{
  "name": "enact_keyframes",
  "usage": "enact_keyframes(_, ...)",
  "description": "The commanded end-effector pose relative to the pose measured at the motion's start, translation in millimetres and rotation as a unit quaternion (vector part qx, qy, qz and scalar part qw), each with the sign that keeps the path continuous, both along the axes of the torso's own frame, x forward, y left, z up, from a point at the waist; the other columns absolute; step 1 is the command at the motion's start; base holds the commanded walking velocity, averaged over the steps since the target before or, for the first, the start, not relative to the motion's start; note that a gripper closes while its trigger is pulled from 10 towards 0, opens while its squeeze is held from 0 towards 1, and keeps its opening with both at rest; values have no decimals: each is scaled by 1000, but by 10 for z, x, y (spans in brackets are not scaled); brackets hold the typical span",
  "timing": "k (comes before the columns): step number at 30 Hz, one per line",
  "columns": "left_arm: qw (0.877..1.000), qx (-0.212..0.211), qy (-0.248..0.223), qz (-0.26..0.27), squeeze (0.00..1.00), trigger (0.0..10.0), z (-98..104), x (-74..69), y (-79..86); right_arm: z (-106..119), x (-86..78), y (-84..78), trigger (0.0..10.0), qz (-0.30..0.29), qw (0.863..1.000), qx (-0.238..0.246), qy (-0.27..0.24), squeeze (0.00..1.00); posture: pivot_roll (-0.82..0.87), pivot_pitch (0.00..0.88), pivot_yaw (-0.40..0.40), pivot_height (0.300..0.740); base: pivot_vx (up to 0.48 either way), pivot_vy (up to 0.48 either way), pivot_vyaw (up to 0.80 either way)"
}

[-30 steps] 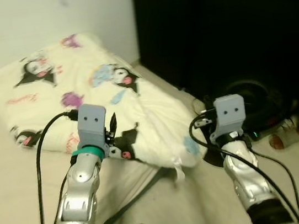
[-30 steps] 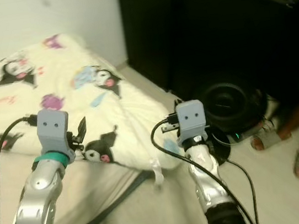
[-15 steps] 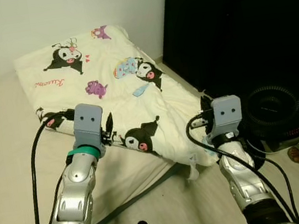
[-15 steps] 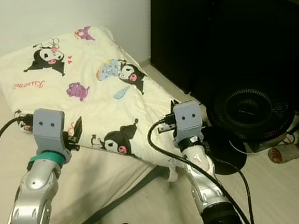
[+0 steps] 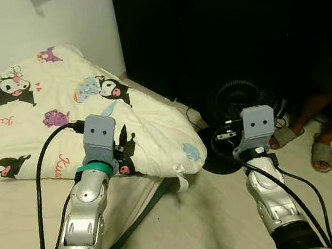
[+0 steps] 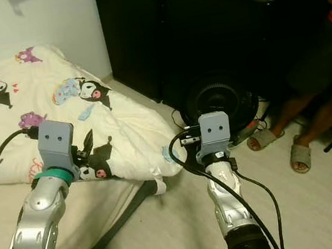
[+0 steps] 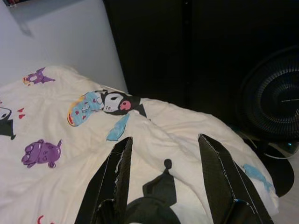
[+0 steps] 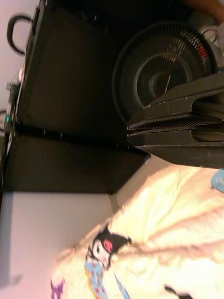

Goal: Clean up the room

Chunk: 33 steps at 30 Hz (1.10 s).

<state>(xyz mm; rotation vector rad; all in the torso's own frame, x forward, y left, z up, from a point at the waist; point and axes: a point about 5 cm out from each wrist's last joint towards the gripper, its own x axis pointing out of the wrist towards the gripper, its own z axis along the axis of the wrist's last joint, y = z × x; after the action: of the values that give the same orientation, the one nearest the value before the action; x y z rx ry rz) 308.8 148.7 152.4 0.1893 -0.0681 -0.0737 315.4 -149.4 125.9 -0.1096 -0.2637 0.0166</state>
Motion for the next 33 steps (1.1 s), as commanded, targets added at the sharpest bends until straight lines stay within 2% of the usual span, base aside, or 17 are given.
enact_keyframes(1,1000,1,14,1,0,10000,-63,-12,5,-45,-8,8,10000,1,1000,0,10,0,-27,82,35,740,0,0,0)
enact_keyframes(14,1000,1,15,1,0,10000,-64,-11,4,-47,-19,9,10000,1,1000,-2,8,0,-27,85,35,740,0,0,0)
enact_keyframes(33,1000,1,17,2,0,10000,-74,-23,6,-53,-26,0,10000,0,1000,0,9,0,-27,93,35,670,0,0,0)
